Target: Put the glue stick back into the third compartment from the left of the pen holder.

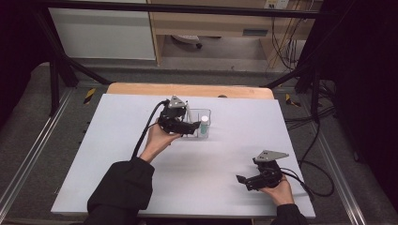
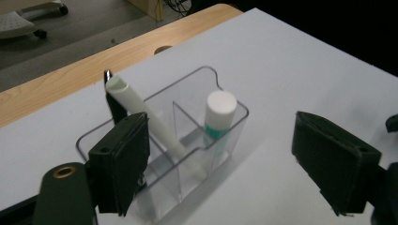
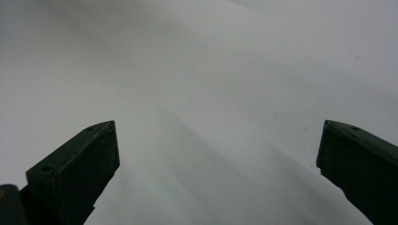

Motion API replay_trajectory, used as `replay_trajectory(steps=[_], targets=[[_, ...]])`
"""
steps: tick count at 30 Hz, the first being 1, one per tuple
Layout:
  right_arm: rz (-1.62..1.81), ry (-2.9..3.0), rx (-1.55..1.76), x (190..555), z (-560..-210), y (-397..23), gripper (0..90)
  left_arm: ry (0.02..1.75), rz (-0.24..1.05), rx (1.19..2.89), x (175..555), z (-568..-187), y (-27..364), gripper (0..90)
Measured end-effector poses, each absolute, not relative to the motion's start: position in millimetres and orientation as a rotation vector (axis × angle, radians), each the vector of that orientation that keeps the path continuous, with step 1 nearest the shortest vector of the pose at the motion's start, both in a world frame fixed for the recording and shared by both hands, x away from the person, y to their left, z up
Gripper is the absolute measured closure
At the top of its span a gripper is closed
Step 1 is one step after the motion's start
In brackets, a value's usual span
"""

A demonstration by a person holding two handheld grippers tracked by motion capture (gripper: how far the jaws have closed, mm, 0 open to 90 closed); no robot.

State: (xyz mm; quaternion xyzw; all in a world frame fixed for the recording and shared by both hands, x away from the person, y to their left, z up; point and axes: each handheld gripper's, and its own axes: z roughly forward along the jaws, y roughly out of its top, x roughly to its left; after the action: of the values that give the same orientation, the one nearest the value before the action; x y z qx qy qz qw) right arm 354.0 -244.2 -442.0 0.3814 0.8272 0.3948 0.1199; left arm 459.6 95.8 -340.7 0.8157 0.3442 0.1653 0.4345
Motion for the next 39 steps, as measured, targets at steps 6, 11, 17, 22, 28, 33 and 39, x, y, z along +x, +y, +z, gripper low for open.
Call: replay_trajectory(steps=[6,11,17,22,28,33,39], targets=[[1.152,2.416,1.117,354.1,-442.3,-244.0,0.4,0.858,0.41,2.057,442.8,-345.1,114.8,13.6],[1.151,2.416,1.119,354.0,-442.4,-243.9,0.4,0.849,0.424,2.074,428.0,-351.6,130.2,11.6],[1.148,2.415,1.125,354.0,-442.8,-243.6,0.4,0.85,0.427,2.08,409.3,-366.4,152.3,11.0],[1.148,2.417,1.131,354.0,-443.1,-243.3,0.4,0.866,0.418,2.08,395.1,-381.3,171.7,11.0],[1.147,2.42,1.125,354.4,-443.6,-243.4,0.4,0.895,0.409,2.083,379.8,-403.2,197.2,11.1],[1.143,2.42,1.136,354.5,-444.8,-243.9,0.4,0.931,0.399,2.091,369.2,-420.9,218.4,11.1],[1.141,2.423,1.139,354.6,-445.0,-244.3,0.4,0.965,0.389,2.081,358.4,-436.5,243.0,11.1]])
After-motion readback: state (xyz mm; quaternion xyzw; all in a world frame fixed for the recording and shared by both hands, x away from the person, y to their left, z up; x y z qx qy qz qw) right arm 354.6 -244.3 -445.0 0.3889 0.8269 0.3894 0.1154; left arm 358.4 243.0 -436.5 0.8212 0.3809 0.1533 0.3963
